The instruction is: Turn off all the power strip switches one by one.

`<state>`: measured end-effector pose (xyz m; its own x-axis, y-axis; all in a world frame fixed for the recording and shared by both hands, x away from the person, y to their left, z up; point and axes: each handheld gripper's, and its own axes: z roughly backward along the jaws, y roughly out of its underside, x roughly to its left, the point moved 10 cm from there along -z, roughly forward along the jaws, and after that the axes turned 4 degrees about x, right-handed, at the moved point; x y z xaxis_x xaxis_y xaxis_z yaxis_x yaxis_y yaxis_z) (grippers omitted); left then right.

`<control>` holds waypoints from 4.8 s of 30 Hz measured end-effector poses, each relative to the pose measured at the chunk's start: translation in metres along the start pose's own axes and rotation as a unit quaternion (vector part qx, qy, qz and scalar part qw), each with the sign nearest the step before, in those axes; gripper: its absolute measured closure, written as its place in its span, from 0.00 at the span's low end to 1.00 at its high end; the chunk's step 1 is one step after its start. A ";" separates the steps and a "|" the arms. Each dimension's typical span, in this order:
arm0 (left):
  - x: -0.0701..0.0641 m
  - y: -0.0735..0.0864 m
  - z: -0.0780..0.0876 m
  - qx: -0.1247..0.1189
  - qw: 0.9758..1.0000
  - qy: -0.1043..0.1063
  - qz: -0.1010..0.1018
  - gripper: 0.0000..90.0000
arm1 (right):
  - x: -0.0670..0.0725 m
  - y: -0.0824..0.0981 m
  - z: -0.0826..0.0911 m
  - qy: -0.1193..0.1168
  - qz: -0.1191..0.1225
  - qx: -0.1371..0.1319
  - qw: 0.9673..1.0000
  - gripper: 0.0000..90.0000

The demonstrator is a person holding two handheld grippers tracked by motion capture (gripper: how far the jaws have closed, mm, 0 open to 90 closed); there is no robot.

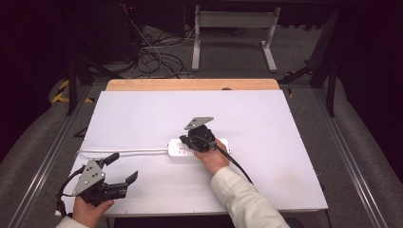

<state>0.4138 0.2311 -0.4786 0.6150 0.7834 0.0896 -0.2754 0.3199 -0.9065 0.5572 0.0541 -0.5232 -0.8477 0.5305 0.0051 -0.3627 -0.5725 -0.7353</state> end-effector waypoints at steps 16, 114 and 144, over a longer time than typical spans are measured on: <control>0.000 0.000 0.000 0.001 1.000 0.000 -0.001 0.17 | 0.002 0.002 -0.005 0.006 0.008 0.017 1.000 1.00; 0.003 0.002 0.000 0.003 1.000 -0.004 0.006 0.17 | -0.019 0.024 0.023 0.043 0.003 0.015 0.999 1.00; 0.003 0.002 0.000 0.005 1.000 -0.006 0.005 0.17 | -0.018 0.027 0.020 0.050 0.005 0.010 0.999 1.00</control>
<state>0.4151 0.2342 -0.4801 0.6041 0.7923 0.0861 -0.2877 0.3176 -0.9035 0.5545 0.0166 -0.5294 -0.8089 0.5837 -0.0702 -0.3634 -0.5903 -0.7208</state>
